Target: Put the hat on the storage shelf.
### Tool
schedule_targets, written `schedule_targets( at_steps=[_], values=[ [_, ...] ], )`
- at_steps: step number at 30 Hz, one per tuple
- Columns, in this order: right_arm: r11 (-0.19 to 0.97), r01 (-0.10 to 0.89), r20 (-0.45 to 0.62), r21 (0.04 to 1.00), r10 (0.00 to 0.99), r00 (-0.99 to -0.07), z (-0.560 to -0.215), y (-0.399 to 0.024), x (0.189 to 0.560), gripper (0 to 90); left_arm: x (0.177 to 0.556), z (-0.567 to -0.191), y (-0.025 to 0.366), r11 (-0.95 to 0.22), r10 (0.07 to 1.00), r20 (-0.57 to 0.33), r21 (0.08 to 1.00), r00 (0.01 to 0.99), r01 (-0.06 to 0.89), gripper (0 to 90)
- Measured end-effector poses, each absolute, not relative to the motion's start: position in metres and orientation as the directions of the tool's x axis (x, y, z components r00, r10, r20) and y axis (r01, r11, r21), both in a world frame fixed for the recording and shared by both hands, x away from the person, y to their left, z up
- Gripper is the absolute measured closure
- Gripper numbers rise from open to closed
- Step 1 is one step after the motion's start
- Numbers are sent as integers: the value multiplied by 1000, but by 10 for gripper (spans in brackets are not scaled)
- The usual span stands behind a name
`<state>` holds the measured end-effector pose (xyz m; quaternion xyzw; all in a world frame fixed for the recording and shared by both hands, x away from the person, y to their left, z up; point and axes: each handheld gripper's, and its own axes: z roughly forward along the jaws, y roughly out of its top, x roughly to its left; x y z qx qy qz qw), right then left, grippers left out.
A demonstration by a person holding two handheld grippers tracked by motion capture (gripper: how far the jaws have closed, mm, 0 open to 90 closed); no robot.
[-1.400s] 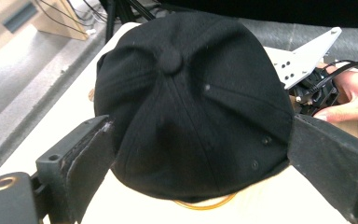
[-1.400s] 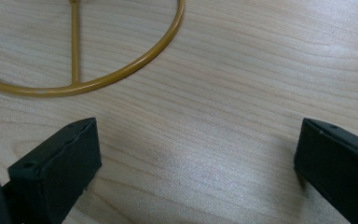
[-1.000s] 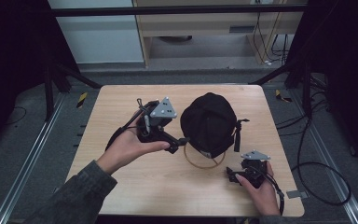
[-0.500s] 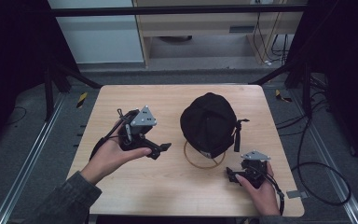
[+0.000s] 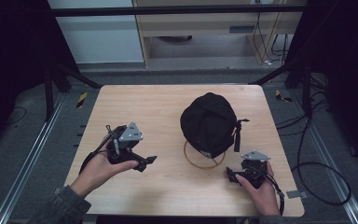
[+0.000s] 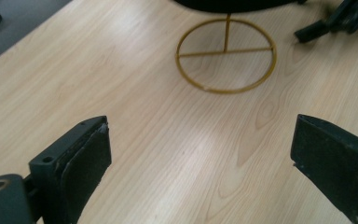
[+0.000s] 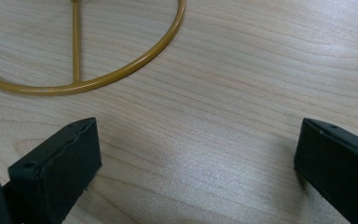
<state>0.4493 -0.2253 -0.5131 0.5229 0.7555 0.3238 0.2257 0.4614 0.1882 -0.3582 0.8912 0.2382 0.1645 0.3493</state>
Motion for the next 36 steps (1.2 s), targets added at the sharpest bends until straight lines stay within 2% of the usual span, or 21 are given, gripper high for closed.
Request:
schedule_targets(
  at_steps=[17,36],
  values=[
    [244,644,-3,725,936,-352,-513,-225,449,7,451,-427,219,-681,562,112,625,819,382,50],
    [245,644,-3,725,936,-353,-513,-225,449,7,452,-477,270,-607,655,64,639,753,473,44]
  ],
)
